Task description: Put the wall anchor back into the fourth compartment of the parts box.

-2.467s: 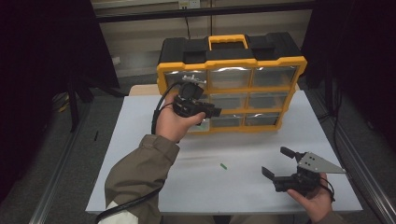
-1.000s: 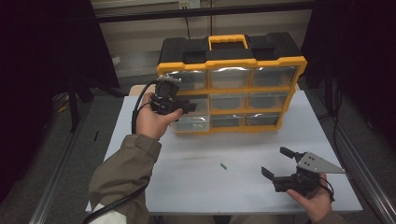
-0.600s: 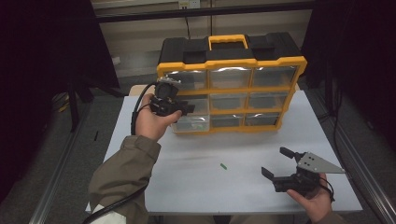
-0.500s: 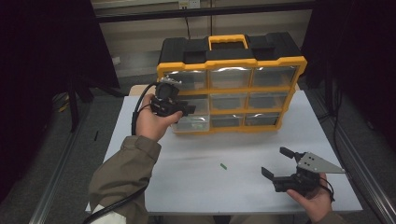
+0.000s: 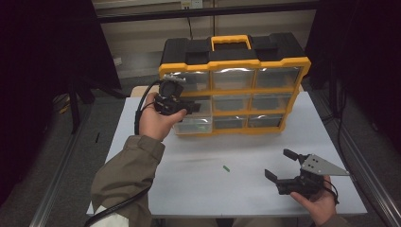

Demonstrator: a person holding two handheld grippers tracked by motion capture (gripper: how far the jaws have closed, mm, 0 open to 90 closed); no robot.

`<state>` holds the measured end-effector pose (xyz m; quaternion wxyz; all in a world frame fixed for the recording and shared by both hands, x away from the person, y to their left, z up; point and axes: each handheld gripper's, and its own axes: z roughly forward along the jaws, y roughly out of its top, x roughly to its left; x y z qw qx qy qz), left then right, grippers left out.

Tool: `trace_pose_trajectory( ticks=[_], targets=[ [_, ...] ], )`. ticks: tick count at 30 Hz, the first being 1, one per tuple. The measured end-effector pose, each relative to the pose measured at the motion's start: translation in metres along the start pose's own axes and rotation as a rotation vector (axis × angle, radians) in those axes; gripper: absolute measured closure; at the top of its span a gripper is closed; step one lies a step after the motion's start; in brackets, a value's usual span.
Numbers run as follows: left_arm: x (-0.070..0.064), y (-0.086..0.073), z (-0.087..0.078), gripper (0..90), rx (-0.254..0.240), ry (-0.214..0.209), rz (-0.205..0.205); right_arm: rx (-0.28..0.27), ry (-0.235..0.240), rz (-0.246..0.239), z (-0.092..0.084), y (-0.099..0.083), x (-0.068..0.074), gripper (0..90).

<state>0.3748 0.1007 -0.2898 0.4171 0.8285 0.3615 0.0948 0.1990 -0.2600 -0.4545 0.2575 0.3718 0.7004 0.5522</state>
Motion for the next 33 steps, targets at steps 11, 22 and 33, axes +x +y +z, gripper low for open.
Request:
trace_pose_trajectory(
  ticks=[11,22,33],
  targets=[
    [-0.013,0.008,0.003,66.6,-0.014,-0.042,0.013,-0.002,0.002,0.003,0.000,0.000,0.000,2.5],
    [-0.025,0.010,0.009,73.4,-0.010,-0.097,0.041,-0.001,0.000,0.001,0.000,0.000,0.000,2.5],
    [-0.037,0.007,0.018,80.4,0.005,-0.129,0.049,0.000,0.001,0.000,0.000,0.000,0.000,2.5]
  ],
)
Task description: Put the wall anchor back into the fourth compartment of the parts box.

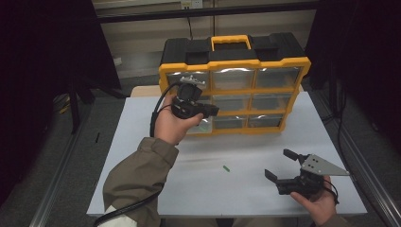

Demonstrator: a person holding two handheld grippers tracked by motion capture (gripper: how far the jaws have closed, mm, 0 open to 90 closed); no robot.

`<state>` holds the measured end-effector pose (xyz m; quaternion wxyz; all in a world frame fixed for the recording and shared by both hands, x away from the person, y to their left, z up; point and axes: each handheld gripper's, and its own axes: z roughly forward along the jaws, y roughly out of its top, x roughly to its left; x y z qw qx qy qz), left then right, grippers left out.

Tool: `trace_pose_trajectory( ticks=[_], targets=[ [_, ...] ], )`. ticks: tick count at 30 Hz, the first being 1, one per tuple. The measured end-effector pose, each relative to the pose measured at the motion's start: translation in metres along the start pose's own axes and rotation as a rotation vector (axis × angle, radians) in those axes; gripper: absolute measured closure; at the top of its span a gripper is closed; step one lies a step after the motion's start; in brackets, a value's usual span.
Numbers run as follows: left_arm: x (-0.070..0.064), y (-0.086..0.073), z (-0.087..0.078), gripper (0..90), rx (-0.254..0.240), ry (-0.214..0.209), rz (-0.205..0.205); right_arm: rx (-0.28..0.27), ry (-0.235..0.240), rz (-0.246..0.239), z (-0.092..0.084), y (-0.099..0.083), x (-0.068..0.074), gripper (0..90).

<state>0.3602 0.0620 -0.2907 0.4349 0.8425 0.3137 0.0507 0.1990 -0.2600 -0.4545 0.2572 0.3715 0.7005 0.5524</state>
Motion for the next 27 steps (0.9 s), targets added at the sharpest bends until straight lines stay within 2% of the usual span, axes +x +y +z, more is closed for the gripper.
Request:
trace_pose_trajectory(
  ticks=[10,12,16,27],
  targets=[
    [-0.009,-0.010,0.011,84.3,0.011,-0.043,0.007,-0.001,0.000,-0.002,0.000,0.000,0.000,2.5],
    [-0.010,-0.012,0.012,84.6,0.025,-0.036,0.009,-0.001,0.001,-0.001,0.000,0.000,0.000,2.5],
    [-0.014,-0.016,0.016,85.5,0.019,-0.055,0.011,-0.002,0.000,-0.001,0.000,0.000,0.000,2.4],
    [-0.018,-0.028,0.026,90.0,0.037,-0.061,0.025,-0.001,0.000,-0.002,0.000,0.000,0.000,2.5]
  ],
)
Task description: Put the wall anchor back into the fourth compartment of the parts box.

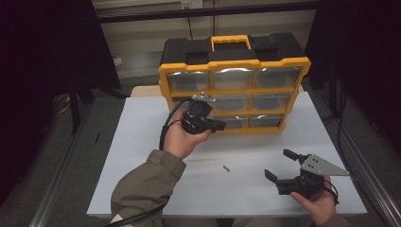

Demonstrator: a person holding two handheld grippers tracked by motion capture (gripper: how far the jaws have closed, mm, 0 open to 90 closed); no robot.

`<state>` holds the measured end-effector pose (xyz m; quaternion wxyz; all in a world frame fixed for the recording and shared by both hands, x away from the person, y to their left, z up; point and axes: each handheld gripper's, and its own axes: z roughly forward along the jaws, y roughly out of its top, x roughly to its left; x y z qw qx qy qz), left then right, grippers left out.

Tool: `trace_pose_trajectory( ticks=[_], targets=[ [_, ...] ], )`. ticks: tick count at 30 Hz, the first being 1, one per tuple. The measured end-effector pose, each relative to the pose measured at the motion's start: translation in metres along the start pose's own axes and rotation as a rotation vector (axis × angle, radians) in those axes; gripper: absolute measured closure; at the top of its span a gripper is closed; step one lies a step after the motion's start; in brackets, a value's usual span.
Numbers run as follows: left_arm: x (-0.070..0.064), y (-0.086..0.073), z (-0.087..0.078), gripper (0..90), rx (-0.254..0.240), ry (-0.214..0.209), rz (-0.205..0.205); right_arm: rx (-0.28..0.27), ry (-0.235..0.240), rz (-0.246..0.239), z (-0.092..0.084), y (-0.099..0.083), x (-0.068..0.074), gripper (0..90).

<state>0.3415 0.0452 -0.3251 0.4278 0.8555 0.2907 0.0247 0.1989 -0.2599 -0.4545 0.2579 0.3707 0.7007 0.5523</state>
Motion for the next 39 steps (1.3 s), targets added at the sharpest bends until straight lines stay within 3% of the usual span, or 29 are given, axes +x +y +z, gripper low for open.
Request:
trace_pose_trajectory(
  ticks=[17,32,39],
  targets=[
    [-0.005,-0.024,0.016,85.7,0.014,-0.028,-0.006,-0.003,0.000,-0.001,0.000,0.000,0.000,2.4],
    [-0.008,-0.044,0.027,56.3,0.021,-0.049,0.001,-0.003,0.002,-0.002,0.000,0.000,0.000,2.5],
    [-0.009,-0.052,0.032,44.8,0.020,-0.037,0.009,-0.002,0.006,-0.001,0.000,0.000,0.000,2.5]
  ],
)
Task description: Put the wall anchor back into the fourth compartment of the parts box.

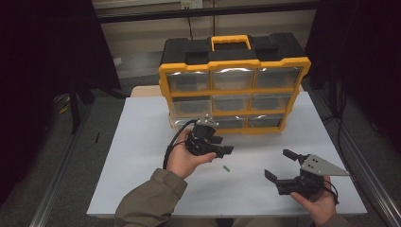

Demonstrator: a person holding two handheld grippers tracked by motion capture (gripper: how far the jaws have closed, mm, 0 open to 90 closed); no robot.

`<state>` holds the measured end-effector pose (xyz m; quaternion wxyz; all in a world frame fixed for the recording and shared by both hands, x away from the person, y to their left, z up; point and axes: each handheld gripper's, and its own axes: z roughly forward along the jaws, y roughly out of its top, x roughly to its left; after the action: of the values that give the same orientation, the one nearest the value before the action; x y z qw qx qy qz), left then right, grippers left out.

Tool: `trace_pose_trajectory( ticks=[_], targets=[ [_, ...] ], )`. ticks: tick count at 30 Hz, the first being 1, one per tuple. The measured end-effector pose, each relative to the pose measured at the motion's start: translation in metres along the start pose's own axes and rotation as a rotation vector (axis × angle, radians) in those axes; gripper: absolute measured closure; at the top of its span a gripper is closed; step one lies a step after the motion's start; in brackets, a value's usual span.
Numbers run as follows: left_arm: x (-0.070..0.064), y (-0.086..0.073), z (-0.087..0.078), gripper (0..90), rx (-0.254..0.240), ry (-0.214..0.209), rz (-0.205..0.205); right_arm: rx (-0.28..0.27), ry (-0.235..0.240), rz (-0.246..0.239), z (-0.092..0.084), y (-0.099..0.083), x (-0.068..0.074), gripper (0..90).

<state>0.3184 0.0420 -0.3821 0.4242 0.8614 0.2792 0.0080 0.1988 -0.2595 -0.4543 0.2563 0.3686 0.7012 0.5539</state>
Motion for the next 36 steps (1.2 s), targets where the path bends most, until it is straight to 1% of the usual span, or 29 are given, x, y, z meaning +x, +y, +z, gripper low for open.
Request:
trace_pose_trajectory(
  ticks=[2,3,4,6,9,10,12,14,16,17,20,21,24,26,30,33,34,35,36],
  targets=[
    [0.001,-0.002,0.001,41.6,0.004,0.000,0.001,-0.001,-0.002,0.000,0.000,0.000,0.000,2.5],
    [0.001,-0.004,0.002,39.9,-0.006,-0.001,-0.005,-0.001,-0.002,-0.001,0.000,0.000,0.000,2.5],
    [0.001,-0.004,0.002,38.5,-0.006,-0.001,-0.003,0.002,-0.004,-0.001,0.000,0.000,0.000,2.5],
    [0.000,-0.006,0.003,37.3,0.002,0.002,0.003,-0.001,0.000,0.000,0.000,0.000,0.000,2.5],
    [0.001,-0.009,0.005,31.9,0.002,0.017,0.012,-0.001,-0.001,-0.001,0.000,0.000,0.000,2.5],
    [0.002,-0.010,0.005,30.8,0.010,0.010,0.019,0.001,-0.002,-0.002,0.000,0.000,0.000,2.5],
    [0.002,-0.013,0.007,28.8,0.004,0.011,0.009,-0.001,0.000,0.000,0.000,0.000,0.000,2.5],
    [0.003,-0.016,0.009,25.7,0.004,0.018,0.012,0.001,-0.002,-0.003,0.000,0.000,0.000,2.5],
    [0.003,-0.019,0.010,24.5,0.003,0.019,0.007,-0.001,0.000,-0.003,0.000,0.000,0.000,2.5],
    [0.004,-0.021,0.011,24.2,-0.005,0.016,0.011,0.001,-0.003,-0.002,0.000,0.000,0.000,2.5],
    [0.003,-0.026,0.014,21.5,-0.006,0.023,0.010,-0.001,-0.001,-0.001,0.000,0.000,0.000,2.5],
    [0.003,-0.027,0.015,21.2,-0.002,0.025,0.016,0.001,-0.004,-0.002,0.000,0.000,0.000,2.5],
    [0.003,-0.031,0.019,19.6,-0.012,0.033,0.015,0.001,-0.003,-0.004,0.000,0.000,0.000,2.5],
    [0.003,-0.034,0.021,18.8,-0.003,0.034,0.012,0.001,-0.002,-0.004,0.000,0.000,0.000,2.5],
    [0.004,-0.041,0.026,16.2,0.007,0.050,0.019,0.000,0.000,-0.002,0.000,0.000,0.000,2.5],
    [0.004,-0.045,0.031,14.4,0.008,0.053,0.029,0.002,-0.001,-0.003,0.000,0.000,0.000,2.5],
    [0.004,-0.047,0.032,13.9,0.002,0.050,0.026,0.001,-0.003,-0.004,0.000,0.000,0.000,2.5],
    [0.004,-0.048,0.033,13.7,0.010,0.051,0.023,0.001,-0.002,-0.005,0.000,0.000,0.000,2.5],
    [0.005,-0.049,0.034,13.3,0.010,0.049,0.029,0.001,-0.001,-0.003,0.000,0.000,0.000,2.5]
  ],
)
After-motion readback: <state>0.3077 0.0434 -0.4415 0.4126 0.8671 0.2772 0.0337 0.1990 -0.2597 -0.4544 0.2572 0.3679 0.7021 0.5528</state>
